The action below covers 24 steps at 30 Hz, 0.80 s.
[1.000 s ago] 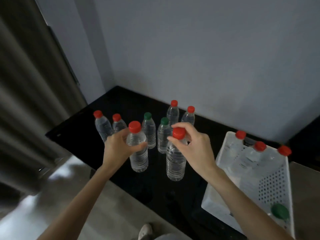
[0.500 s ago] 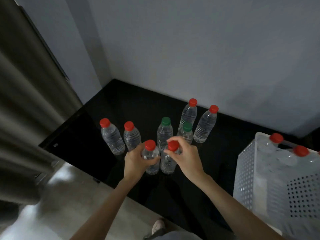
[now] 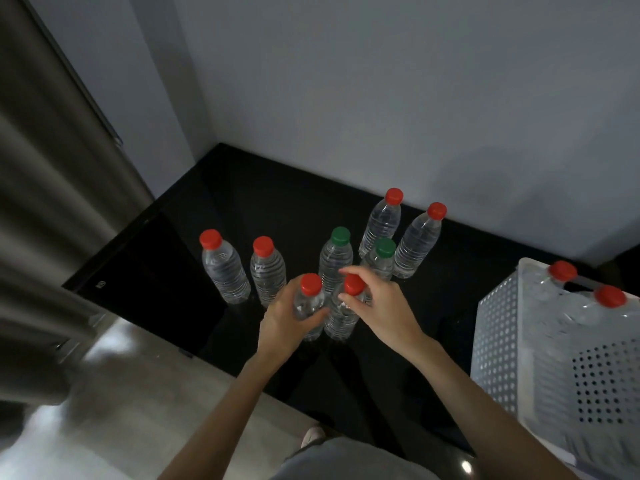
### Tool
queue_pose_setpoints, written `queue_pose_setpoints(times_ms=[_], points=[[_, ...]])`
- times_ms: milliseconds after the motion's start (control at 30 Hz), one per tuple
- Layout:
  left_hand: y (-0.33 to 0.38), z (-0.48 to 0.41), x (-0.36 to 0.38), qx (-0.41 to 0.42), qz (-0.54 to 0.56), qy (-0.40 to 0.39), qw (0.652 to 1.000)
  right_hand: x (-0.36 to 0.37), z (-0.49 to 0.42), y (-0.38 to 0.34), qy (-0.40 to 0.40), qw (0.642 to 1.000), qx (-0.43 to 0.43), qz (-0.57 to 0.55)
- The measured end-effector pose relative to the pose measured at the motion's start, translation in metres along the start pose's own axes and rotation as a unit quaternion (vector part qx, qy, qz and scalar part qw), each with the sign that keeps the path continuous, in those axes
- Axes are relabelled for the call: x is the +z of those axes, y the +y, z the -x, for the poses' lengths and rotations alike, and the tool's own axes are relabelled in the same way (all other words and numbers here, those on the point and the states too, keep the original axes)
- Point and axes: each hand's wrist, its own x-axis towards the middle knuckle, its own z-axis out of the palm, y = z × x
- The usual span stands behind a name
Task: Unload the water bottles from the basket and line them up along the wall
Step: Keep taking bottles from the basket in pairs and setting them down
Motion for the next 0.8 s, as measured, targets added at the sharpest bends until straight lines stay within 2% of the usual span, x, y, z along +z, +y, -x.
queue_pose_setpoints(times_ms=[133,300,433,600,800], points=[[0.007,0.004,-0.006,0.027,0.024,0.020,0.999,-0.011,0.008,-0.005,0.002,1.000,0.002,-0.006],[0.034,0.016,-0.024,0.088,0.005,0.105,0.991,-0.040,0.030,-0.017,0.087,0.996,-0.002,-0.036],[0.068,0.021,-0.032,0.167,-0.017,0.133,0.977,-0.070,0.051,-0.021,0.154,0.987,0.004,-0.041],[0.120,0.019,-0.010,0.220,-0.008,0.073,0.973,-0.112,0.079,-0.013,0.217,0.974,0.038,-0.053],[0.184,0.017,0.064,0.290,0.014,-0.014,0.957,-0.166,0.126,0.020,0.282,0.954,0.104,-0.025]])
